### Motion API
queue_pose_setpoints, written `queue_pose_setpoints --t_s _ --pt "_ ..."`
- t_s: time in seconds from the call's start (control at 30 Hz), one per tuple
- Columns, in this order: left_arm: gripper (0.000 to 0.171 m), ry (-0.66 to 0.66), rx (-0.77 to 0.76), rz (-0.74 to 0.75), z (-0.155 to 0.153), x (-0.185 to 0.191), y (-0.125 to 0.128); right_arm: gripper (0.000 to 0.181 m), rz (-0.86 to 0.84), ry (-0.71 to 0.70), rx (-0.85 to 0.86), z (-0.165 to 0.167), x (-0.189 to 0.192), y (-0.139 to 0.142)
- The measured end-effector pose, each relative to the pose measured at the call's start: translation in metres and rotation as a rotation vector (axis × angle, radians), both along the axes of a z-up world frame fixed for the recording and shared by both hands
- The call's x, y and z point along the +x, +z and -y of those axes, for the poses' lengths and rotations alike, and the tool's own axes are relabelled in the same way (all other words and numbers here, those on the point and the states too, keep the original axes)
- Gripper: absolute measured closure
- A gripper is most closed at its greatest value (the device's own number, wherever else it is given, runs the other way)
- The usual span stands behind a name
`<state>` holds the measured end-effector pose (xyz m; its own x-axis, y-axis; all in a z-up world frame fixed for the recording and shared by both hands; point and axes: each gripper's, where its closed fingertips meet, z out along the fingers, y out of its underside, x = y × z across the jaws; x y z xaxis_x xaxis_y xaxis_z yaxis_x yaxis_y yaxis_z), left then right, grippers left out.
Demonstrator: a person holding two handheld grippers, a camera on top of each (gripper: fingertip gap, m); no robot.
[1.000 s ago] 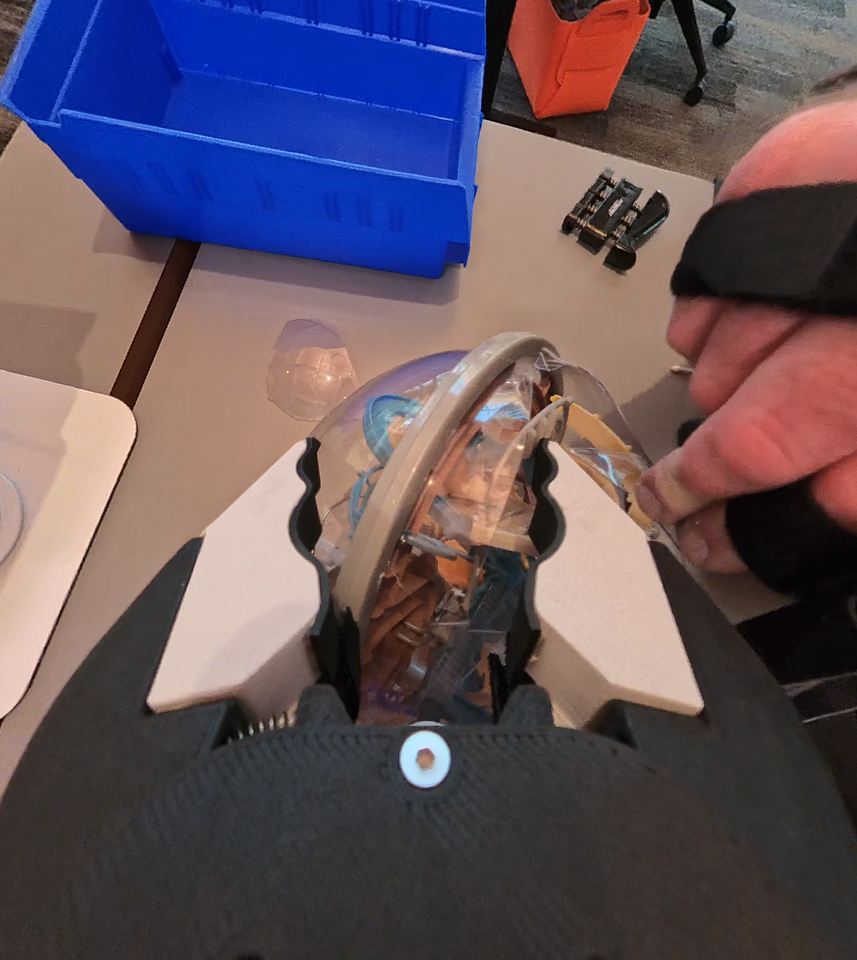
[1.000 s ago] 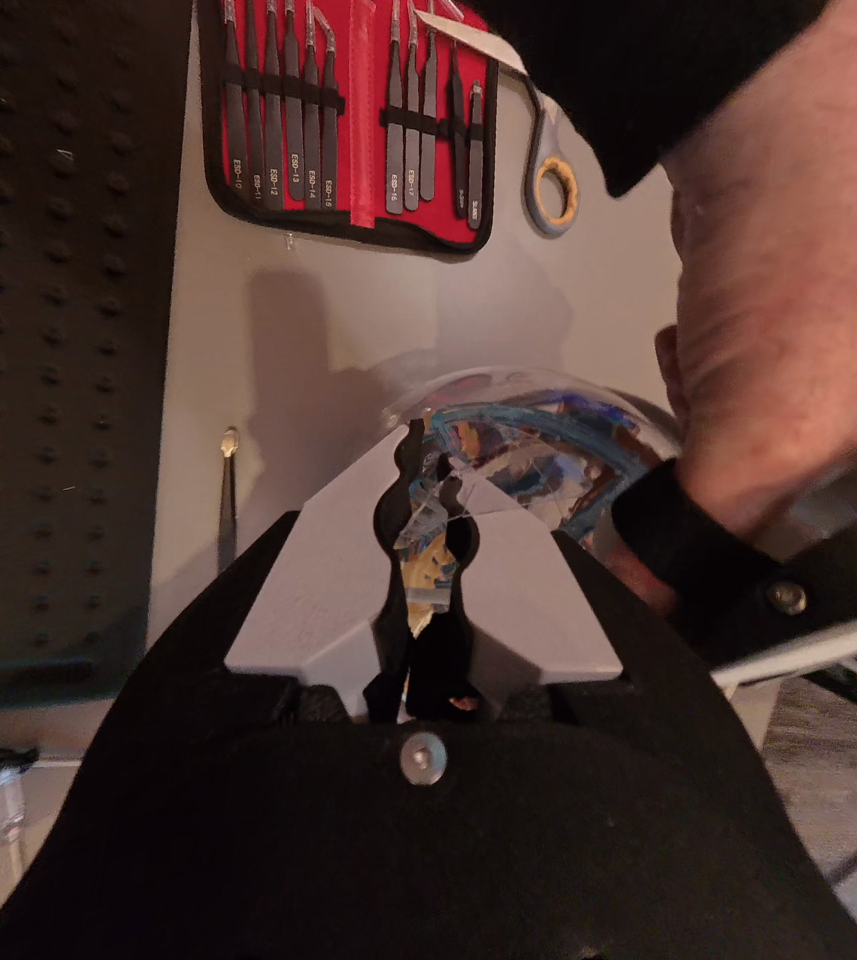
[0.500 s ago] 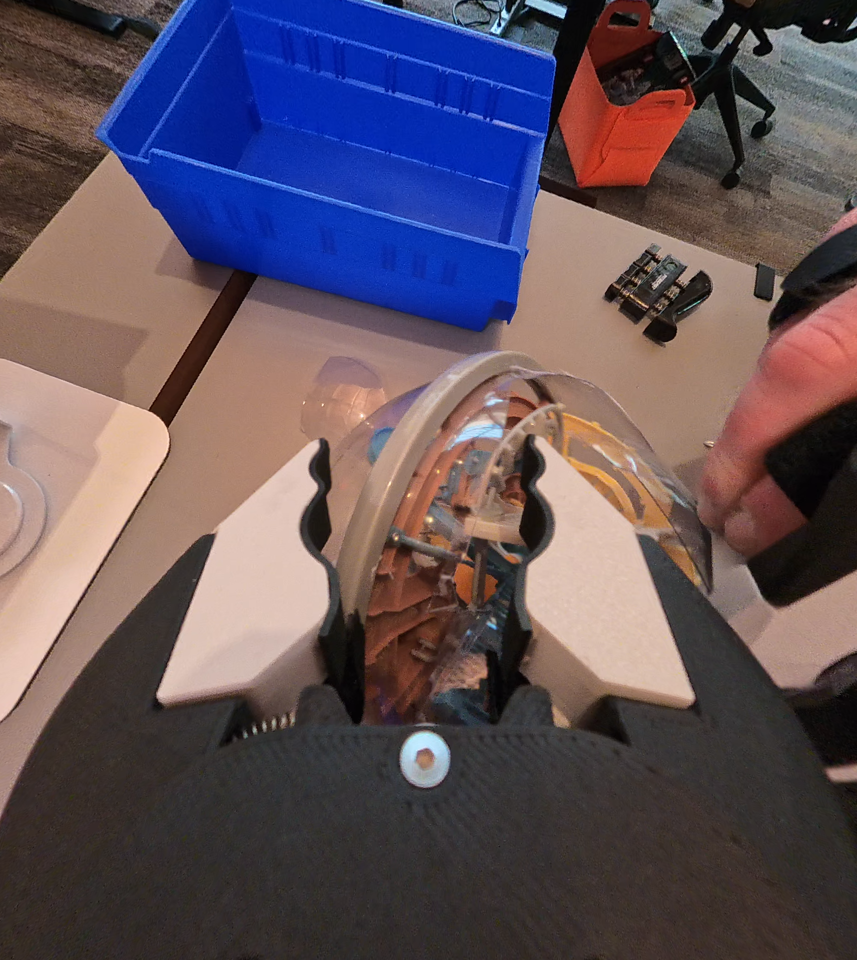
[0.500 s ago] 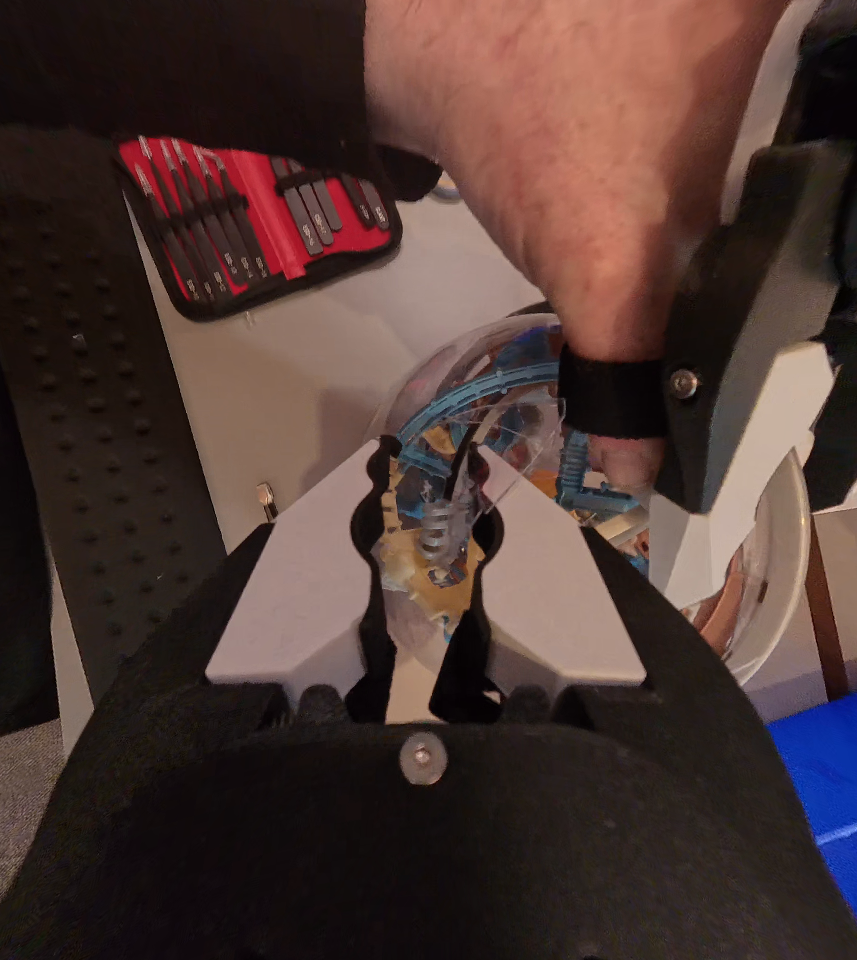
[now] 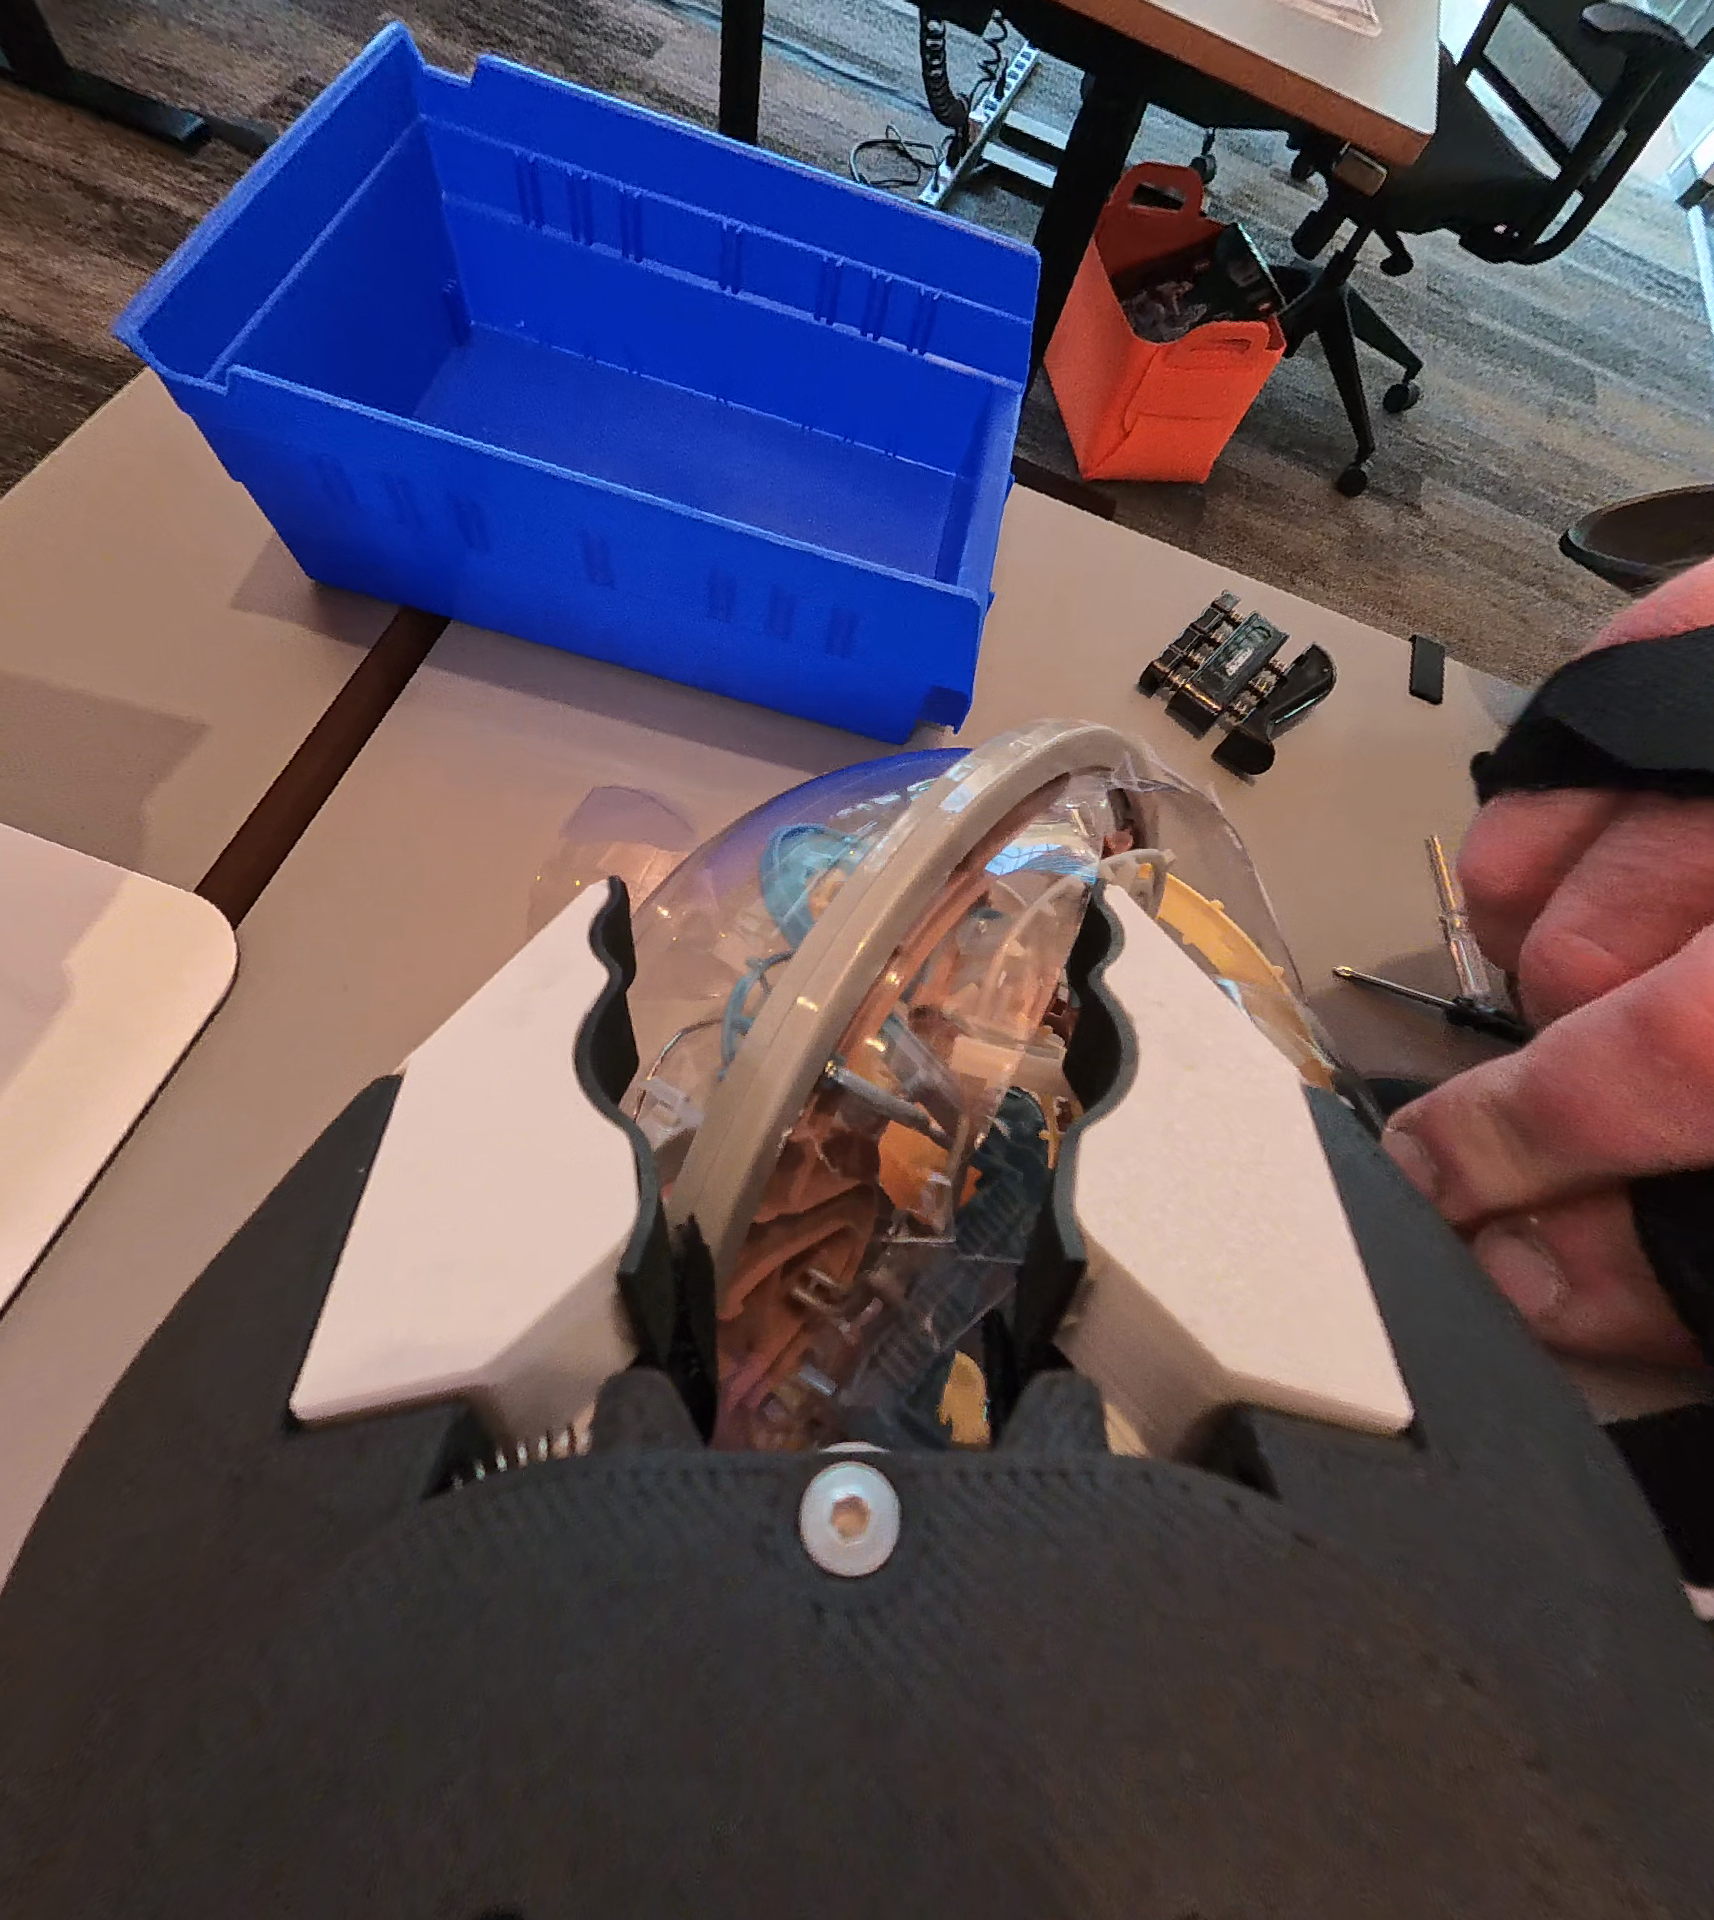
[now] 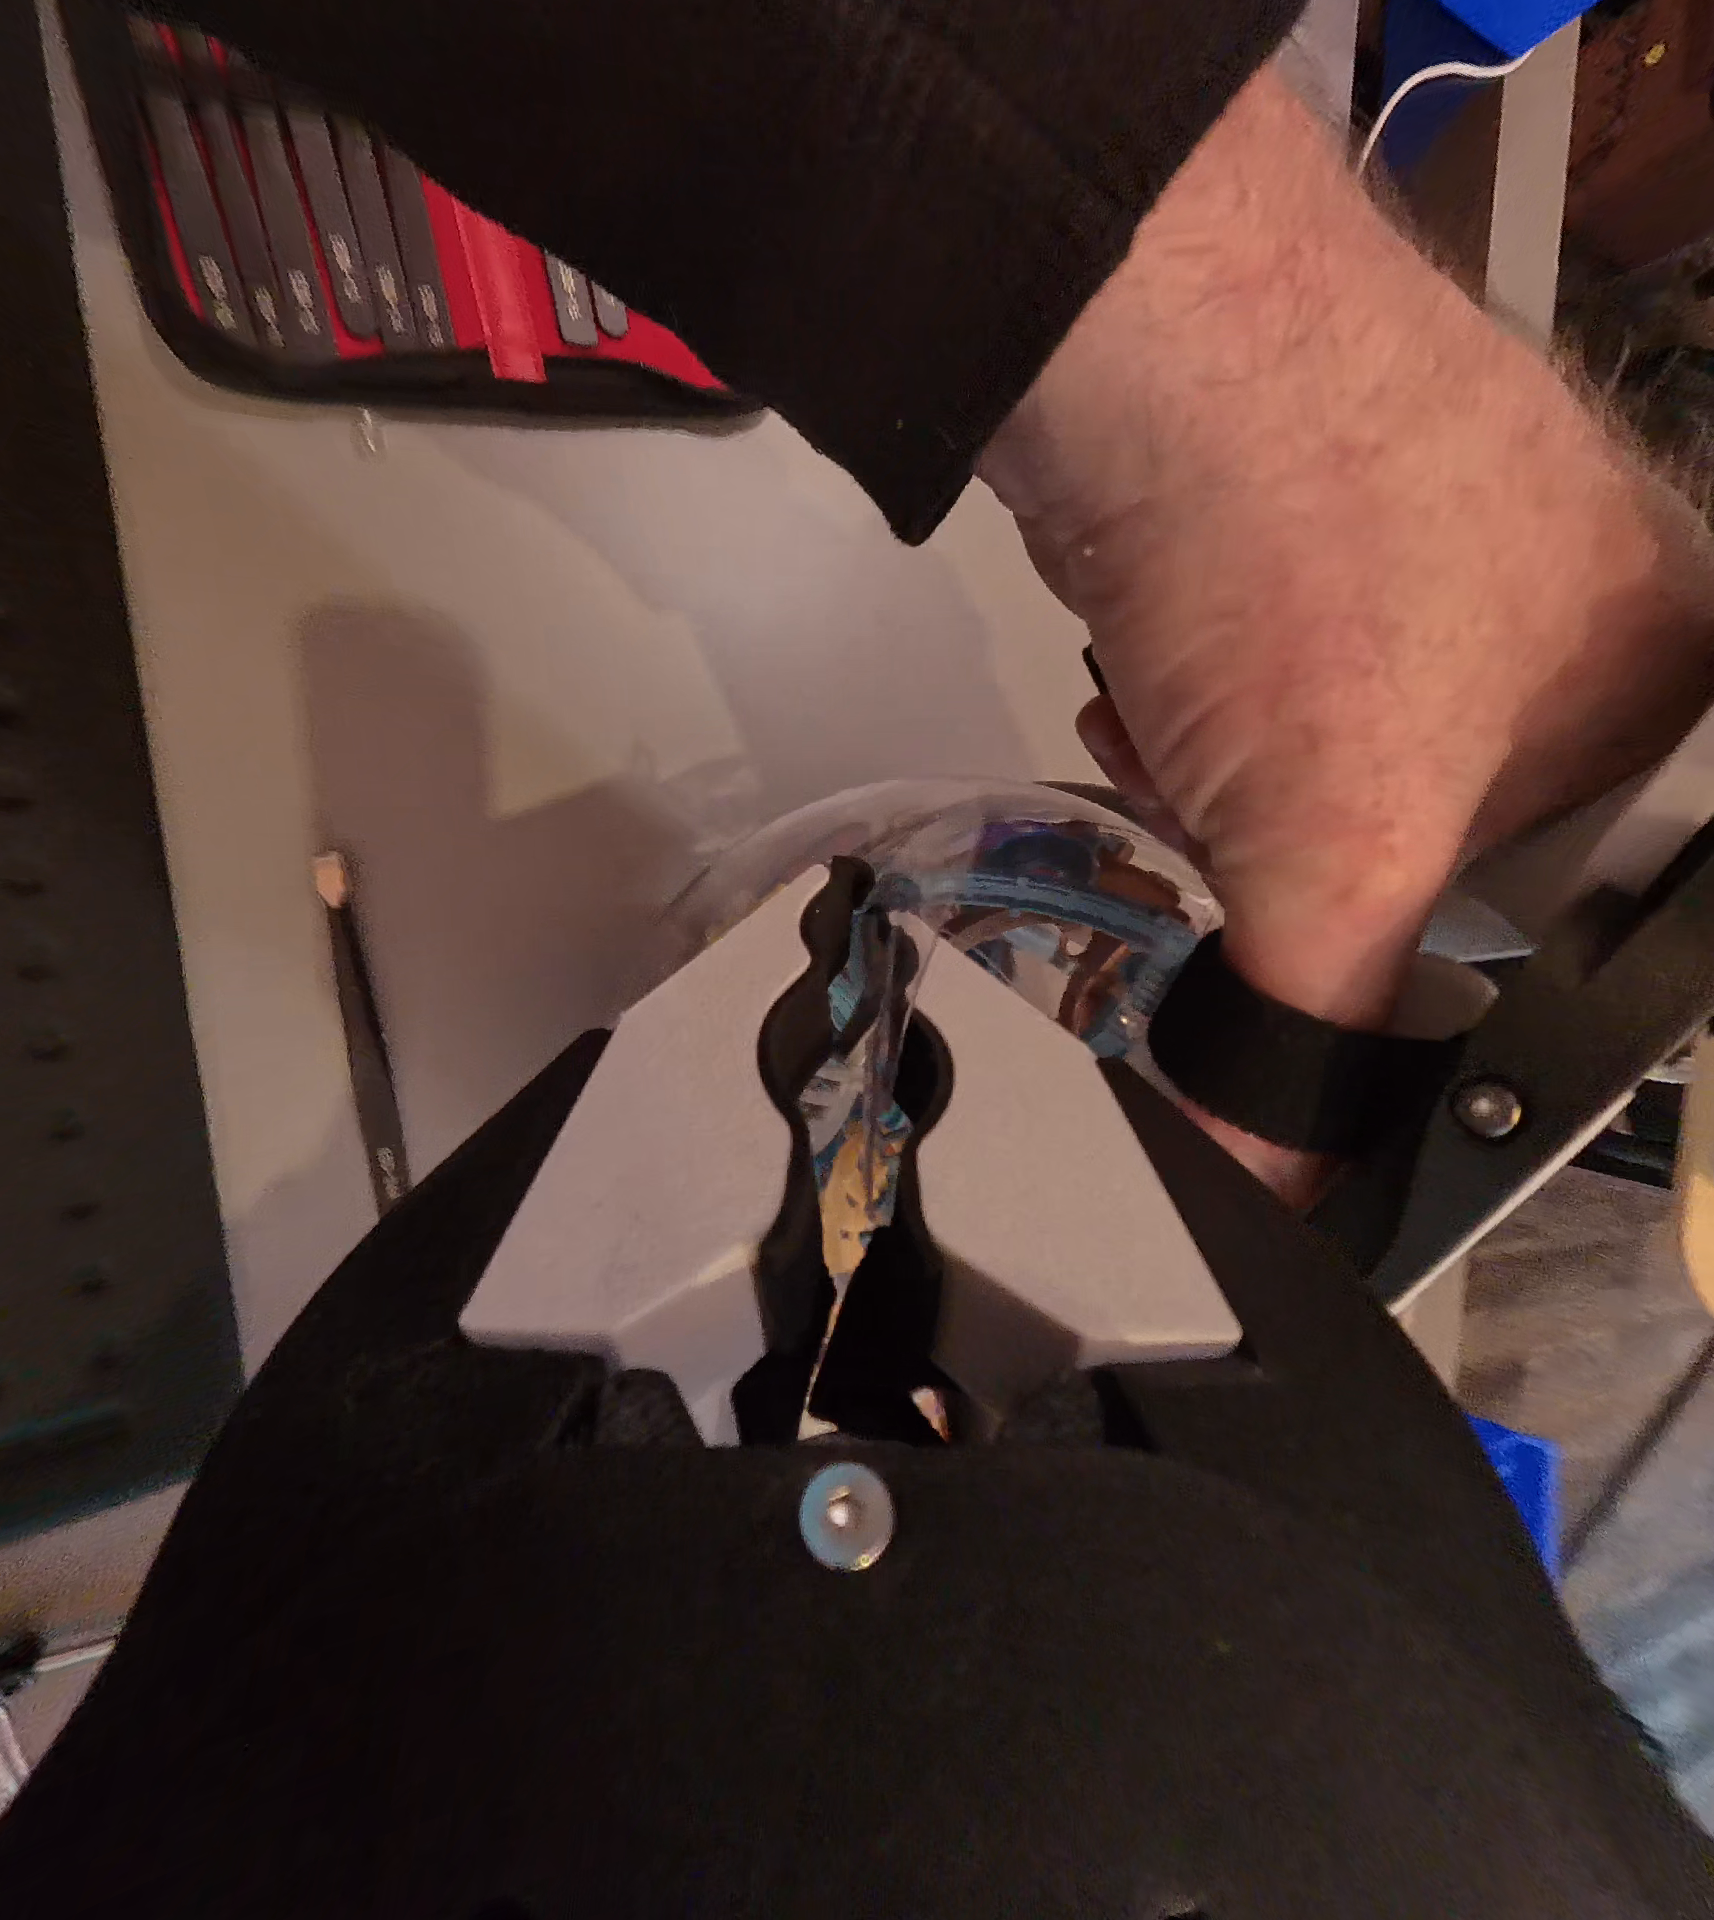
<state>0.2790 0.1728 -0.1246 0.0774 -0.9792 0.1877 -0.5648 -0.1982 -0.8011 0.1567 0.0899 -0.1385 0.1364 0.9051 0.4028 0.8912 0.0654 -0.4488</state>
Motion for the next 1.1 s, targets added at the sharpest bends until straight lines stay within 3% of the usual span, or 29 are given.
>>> queue_pose_setpoints --t_s 0.43,0.77,1.03,1.1 --pt "0.088 0.015 -0.02 -0.001 -0.004 0.004 -0.001 0.181 0.132 -0.035 0.287 -0.008 0.008 0.002" --pt "0.084 0.049 -0.036 0.024 -0.005 0.004 -0.001 0.181 0.22 -0.177 0.523 -0.014 0.014 0.005" --pt "0.078 0.066 -0.068 0.041 -0.01 0.0 -0.002 0.181 0.294 -0.17 0.543 -0.02 0.009 0.004" --pt "0.078 0.06 -0.063 0.05 -0.009 -0.004 -0.003 0.181 0.205 -0.173 0.467 -0.02 0.008 0.004"
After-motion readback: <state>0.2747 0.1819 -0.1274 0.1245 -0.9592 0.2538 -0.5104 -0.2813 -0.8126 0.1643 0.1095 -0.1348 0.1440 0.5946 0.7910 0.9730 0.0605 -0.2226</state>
